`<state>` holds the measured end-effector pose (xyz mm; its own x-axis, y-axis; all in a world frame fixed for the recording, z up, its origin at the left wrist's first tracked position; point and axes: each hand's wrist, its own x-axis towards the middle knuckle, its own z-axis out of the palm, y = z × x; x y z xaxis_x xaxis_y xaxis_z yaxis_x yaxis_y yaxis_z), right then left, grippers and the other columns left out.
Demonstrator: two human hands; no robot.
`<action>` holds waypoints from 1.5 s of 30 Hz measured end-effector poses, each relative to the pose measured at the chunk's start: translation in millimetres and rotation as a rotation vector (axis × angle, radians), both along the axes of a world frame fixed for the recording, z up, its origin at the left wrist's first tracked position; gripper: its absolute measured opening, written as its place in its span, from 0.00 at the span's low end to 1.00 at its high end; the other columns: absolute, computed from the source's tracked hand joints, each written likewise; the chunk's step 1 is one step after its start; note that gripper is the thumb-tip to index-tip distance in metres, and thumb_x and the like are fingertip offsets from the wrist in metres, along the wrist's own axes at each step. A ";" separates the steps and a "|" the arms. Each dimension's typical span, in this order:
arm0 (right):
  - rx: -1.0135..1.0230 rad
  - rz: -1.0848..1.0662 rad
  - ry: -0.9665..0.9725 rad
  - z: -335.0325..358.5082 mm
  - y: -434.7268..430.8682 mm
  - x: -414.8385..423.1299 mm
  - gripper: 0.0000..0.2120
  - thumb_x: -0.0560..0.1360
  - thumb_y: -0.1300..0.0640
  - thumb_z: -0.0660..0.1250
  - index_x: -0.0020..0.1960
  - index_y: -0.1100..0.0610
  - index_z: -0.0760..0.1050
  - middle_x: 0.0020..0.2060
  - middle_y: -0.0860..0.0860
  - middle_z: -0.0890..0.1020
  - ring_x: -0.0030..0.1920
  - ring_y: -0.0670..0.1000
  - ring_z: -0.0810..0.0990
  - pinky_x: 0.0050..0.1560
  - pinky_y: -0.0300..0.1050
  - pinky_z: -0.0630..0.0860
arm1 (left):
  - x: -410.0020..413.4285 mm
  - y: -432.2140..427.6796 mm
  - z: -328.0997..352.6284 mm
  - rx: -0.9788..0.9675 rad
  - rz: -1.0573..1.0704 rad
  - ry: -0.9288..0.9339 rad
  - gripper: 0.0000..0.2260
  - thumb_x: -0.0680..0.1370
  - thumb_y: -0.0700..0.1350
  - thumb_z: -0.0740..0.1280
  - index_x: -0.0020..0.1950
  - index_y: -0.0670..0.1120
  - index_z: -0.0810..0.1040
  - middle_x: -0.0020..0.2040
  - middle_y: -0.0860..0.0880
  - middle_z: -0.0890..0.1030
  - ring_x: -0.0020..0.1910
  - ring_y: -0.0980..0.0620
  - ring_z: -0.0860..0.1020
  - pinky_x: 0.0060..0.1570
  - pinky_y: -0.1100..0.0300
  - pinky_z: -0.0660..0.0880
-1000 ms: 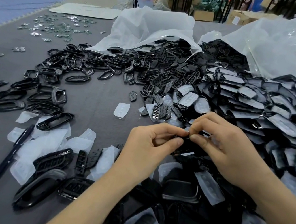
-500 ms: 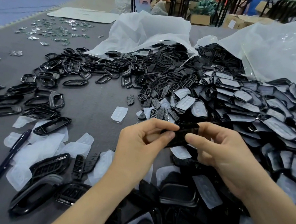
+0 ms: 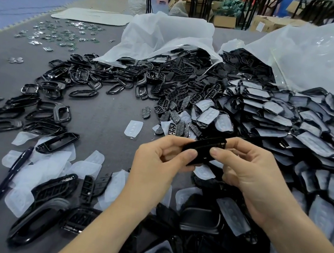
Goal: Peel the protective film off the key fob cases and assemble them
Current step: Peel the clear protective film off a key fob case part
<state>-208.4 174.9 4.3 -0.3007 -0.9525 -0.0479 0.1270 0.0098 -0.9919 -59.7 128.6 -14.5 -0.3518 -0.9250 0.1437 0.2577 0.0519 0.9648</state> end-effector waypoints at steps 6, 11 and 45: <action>-0.010 -0.009 0.020 1.3 2.1 2.0 0.09 0.71 0.63 0.70 0.34 0.53 0.81 0.23 0.45 0.72 0.21 0.43 0.58 0.23 0.33 0.58 | -1.3 0.2 0.6 -0.003 0.024 0.007 0.08 0.73 0.32 0.69 0.42 0.45 0.82 0.36 0.48 0.85 0.36 0.52 0.84 0.35 0.67 0.78; -0.042 -0.059 0.076 0.4 3.7 3.2 0.07 0.72 0.66 0.69 0.37 0.59 0.78 0.22 0.44 0.74 0.19 0.40 0.68 0.23 0.27 0.63 | -2.3 3.4 -3.5 -0.150 0.055 -0.129 0.11 0.74 0.32 0.70 0.40 0.48 0.80 0.32 0.52 0.84 0.33 0.57 0.82 0.37 0.67 0.77; -0.046 0.167 -0.181 8.0 0.9 -11.4 0.25 0.75 0.61 0.62 0.70 0.48 0.66 0.55 0.56 0.83 0.55 0.53 0.83 0.49 0.41 0.80 | 1.7 10.5 8.3 0.218 -0.381 0.001 0.08 0.80 0.31 0.59 0.50 0.42 0.74 0.51 0.43 0.84 0.40 0.40 0.84 0.38 0.58 0.81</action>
<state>-219.8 175.9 12.3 -0.1294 -0.9907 -0.0417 0.3025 0.0006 -0.9531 -58.0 139.1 -6.2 -0.6734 -0.7382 -0.0404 0.2198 -0.2521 0.9424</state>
